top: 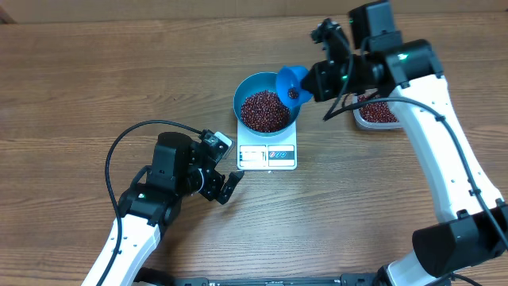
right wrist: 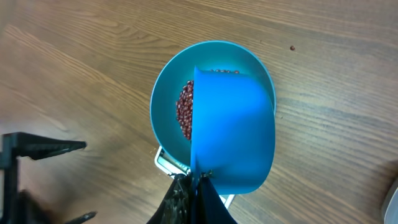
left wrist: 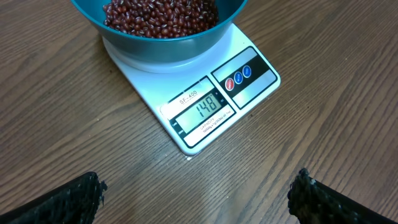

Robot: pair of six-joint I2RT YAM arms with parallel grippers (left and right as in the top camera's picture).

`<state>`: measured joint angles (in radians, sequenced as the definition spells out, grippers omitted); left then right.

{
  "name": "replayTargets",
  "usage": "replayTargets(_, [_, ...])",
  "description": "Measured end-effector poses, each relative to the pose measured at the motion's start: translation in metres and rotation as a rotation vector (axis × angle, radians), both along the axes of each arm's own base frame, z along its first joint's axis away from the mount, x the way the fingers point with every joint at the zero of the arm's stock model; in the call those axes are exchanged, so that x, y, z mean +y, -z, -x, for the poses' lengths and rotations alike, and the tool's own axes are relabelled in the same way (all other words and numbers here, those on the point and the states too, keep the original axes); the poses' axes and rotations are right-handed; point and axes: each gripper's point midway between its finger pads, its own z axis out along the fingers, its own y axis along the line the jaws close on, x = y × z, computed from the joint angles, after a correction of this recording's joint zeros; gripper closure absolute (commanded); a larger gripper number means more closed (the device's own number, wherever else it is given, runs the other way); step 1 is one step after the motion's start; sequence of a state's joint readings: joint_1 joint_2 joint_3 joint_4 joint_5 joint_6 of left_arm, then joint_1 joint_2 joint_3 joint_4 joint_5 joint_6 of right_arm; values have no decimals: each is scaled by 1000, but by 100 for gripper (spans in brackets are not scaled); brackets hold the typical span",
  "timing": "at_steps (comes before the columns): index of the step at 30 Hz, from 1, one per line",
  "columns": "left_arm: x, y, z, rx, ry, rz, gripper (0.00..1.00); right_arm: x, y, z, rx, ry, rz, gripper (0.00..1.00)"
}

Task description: Scoop item into bowl and weigh 150g on scale

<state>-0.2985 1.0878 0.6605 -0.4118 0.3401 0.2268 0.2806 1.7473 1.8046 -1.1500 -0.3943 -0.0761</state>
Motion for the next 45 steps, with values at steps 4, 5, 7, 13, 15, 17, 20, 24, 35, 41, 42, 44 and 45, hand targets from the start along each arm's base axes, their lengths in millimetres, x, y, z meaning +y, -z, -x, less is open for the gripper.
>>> replayTargets(4, [0,0,0,0,0,0,0,14,3,2,-36,-8,73,96])
replayTargets(5, [0,0,0,0,0,0,0,17,4,2,-48,-9,90,96])
replayTargets(7, [0,0,0,0,0,0,0,23,4,3,-70,-10,120,96])
replayTargets(13, [0,0,0,0,0,0,1,36,4,3,-136,-16,198,96])
replayTargets(15, [0,0,0,0,0,0,0,38,3,2,-158,-12,223,96])
replayTargets(17, [0,0,0,0,0,0,1,40,1,0,-185,-5,248,96])
replayTargets(20, [0,0,0,0,0,0,1,42,1,0,-206,-1,273,96])
replayTargets(24, [0,0,0,0,0,0,0,43,0,-1,-224,5,295,96])
replayTargets(35, [0,0,0,0,0,0,0,39,-2,-5,-246,16,322,96])
replayTargets(41, [0,0,0,0,0,0,0,42,-2,-4,-257,-6,331,96])
replayTargets(42, [0,0,0,0,0,0,1,43,-2,-3,-258,-11,331,96])
replayTargets(44, [0,0,0,0,0,0,1,44,-2,-3,-263,-21,334,96])
replayTargets(45, [0,0,0,0,0,0,0,45,-2,-2,-266,-23,335,96])
